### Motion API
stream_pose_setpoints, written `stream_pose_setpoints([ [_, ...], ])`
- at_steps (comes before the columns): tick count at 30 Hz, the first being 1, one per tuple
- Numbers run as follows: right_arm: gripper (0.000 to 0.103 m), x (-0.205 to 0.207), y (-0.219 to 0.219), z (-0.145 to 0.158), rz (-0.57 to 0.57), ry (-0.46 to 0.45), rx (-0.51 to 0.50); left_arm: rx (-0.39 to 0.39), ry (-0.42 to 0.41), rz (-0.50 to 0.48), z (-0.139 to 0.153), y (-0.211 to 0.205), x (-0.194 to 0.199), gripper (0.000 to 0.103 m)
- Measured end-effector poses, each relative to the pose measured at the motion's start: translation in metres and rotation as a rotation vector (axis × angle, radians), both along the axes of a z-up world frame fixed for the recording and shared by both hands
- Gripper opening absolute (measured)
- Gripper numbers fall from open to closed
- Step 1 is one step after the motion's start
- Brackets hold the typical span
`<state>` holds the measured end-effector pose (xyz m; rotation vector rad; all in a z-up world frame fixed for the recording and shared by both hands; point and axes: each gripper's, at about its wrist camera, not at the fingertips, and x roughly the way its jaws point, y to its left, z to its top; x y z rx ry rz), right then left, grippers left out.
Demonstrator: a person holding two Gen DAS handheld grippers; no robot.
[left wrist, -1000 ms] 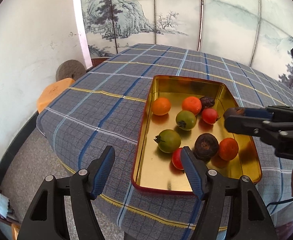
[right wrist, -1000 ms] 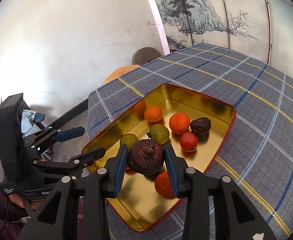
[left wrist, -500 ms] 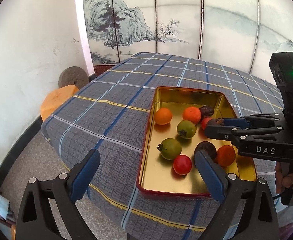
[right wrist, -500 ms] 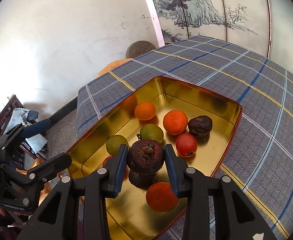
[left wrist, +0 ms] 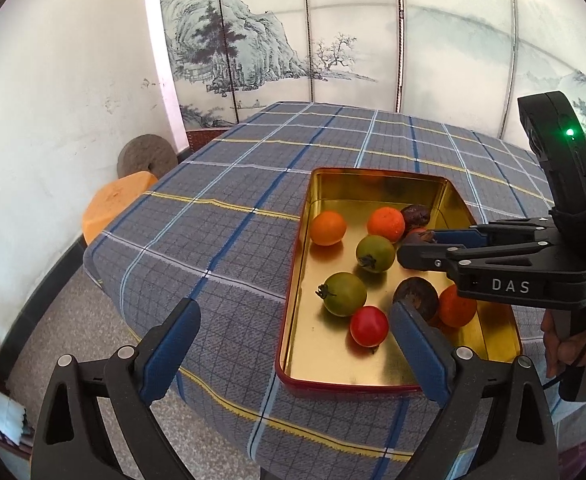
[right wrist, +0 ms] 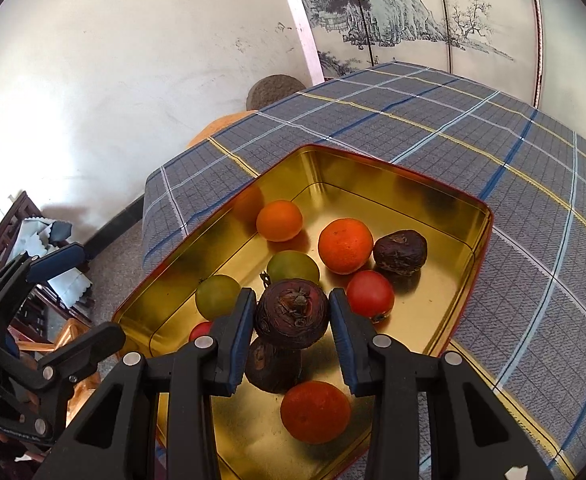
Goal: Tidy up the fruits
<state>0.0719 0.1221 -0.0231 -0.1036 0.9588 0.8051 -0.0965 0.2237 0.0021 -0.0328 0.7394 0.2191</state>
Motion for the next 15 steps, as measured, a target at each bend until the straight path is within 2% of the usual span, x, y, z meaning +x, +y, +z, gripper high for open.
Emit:
stream_pose_setpoints([
  [8,0.037,-0.007,-0.002,0.013,-0.02,-0.057,0.012,0.029,-0.02,0.021,0.003,-0.001,-0.005,0.096],
  [15,0.054,-0.038,-0.019,0.048,-0.047,-0.187,0.055,0.045,-0.071,0.02,0.019,-0.002,-0.013,0.096],
])
